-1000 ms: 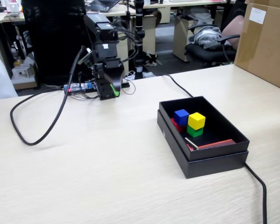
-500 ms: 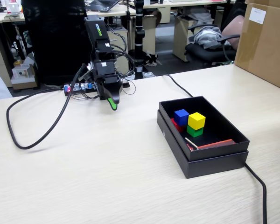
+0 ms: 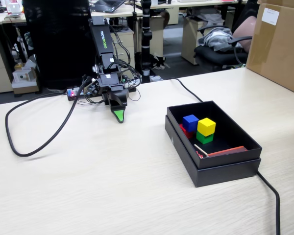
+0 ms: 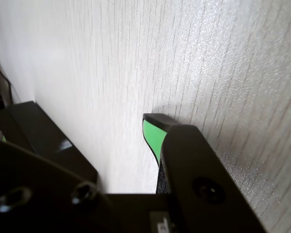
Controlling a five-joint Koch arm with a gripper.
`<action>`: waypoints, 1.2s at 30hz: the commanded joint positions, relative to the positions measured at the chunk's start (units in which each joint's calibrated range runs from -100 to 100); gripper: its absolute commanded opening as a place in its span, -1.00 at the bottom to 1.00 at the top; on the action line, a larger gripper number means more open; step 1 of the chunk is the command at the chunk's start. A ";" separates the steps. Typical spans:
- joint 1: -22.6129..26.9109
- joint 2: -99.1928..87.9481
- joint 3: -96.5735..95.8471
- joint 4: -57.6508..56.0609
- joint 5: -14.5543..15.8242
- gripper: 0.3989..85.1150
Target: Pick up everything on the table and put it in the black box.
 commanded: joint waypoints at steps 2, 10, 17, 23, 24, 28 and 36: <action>-0.20 0.00 -2.03 -1.28 -0.73 0.16; -0.15 0.00 -1.94 -1.28 -0.73 0.14; -0.20 0.00 -1.94 -1.28 -0.73 0.14; -0.20 0.00 -1.94 -1.28 -0.73 0.14; -0.20 0.00 -1.94 -1.28 -0.73 0.14; -0.20 0.00 -1.94 -1.28 -0.73 0.14; -0.20 0.00 -1.94 -1.28 -0.73 0.14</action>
